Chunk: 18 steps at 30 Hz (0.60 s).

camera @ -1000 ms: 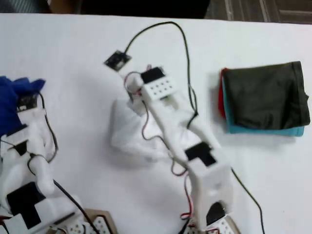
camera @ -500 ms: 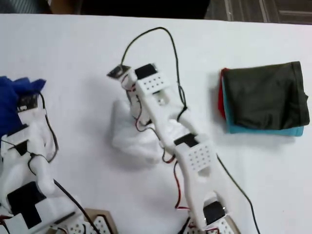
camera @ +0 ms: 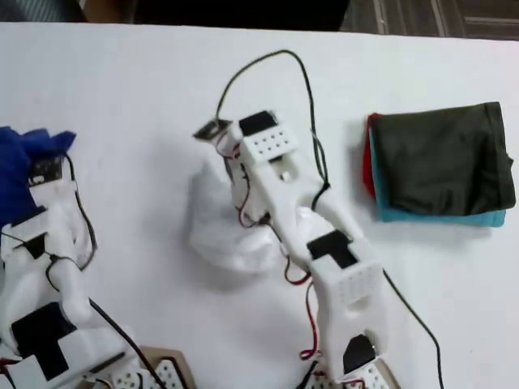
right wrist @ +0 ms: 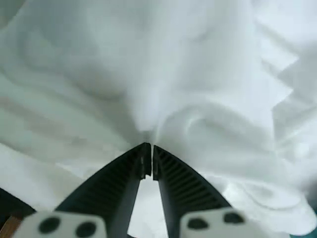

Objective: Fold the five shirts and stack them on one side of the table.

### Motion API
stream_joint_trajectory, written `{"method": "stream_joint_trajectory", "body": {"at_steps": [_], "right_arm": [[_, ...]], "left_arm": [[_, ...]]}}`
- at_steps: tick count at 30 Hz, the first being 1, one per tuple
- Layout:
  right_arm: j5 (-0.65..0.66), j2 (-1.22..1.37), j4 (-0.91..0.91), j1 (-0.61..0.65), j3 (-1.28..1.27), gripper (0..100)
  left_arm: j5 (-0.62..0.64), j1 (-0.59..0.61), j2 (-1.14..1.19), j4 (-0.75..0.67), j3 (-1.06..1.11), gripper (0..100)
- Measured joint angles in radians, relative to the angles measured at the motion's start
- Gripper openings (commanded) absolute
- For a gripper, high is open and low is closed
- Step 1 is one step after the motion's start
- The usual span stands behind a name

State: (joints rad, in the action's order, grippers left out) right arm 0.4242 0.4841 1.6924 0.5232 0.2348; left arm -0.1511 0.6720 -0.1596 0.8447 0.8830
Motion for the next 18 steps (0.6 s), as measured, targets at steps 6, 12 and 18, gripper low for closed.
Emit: {"method": "stream_joint_trajectory", "body": {"at_steps": [6,12,18], "right_arm": [[0.0,-0.218,0.0,0.0,-0.173,2.1],[0.0,-0.423,0.0,0.0,-0.341,2.1],[0.028,-0.442,-0.054,-0.003,-0.43,2.1]], "left_arm": [[0.0,0.0,0.0,0.0,0.0,3],[0.0,0.0,0.0,0.0,0.0,3],[0.0,0.0,0.0,0.0,0.0,3]]}}
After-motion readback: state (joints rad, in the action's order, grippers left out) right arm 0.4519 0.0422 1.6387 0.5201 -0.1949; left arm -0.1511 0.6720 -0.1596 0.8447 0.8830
